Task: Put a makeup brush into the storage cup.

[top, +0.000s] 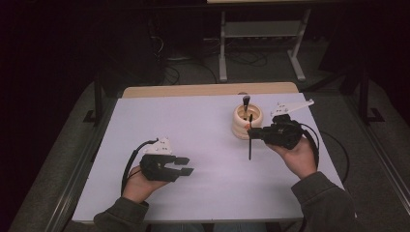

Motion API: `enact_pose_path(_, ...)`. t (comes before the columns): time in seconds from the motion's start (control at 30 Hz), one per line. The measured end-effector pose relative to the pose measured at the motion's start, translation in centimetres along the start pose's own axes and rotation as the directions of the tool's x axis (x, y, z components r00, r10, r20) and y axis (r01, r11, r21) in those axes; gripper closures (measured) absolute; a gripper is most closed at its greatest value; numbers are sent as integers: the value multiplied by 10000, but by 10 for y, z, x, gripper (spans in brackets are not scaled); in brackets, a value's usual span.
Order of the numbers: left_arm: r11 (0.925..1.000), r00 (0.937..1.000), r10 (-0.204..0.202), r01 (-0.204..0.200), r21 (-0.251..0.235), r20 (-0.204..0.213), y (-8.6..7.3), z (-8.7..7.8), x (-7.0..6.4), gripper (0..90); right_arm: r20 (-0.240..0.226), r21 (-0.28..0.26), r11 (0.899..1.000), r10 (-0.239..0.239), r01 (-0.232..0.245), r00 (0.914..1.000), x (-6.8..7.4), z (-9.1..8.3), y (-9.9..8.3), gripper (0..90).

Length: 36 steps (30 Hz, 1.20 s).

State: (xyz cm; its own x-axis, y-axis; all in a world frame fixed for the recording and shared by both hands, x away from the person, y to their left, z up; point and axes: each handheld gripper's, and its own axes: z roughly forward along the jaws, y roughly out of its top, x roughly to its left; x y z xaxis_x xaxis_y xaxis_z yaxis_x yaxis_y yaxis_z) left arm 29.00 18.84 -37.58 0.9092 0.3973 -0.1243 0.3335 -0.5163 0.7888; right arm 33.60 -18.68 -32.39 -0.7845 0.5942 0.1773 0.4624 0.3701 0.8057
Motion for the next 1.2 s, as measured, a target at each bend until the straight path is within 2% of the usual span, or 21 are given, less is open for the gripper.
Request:
enact_pose_path(0.37,10000,9999,30,-30,-11,-109,0,-2,2,557,215,-143,9999,-27,30,9998,-9,-6,15,850)
enact_pose_path(0.57,10000,9999,-12,12,-18,-127,-1,-3,2,546,406,-237,9997,-54,64,9992,-13,-9,26,850)
enact_pose_path(0.63,9999,9998,-151,151,-51,-120,-2,-3,1,545,451,-278,9996,-27,39,9990,-14,-11,29,850)
enact_pose_path(0.73,9999,9998,-106,105,-44,-137,-2,-3,2,544,550,-348,9994,-65,84,9985,-17,-12,34,850)
enact_pose_path(1.2,9999,9998,-127,126,-86,-172,-2,-6,3,541,825,-533,9984,239,-196,9963,-29,-15,45,850)
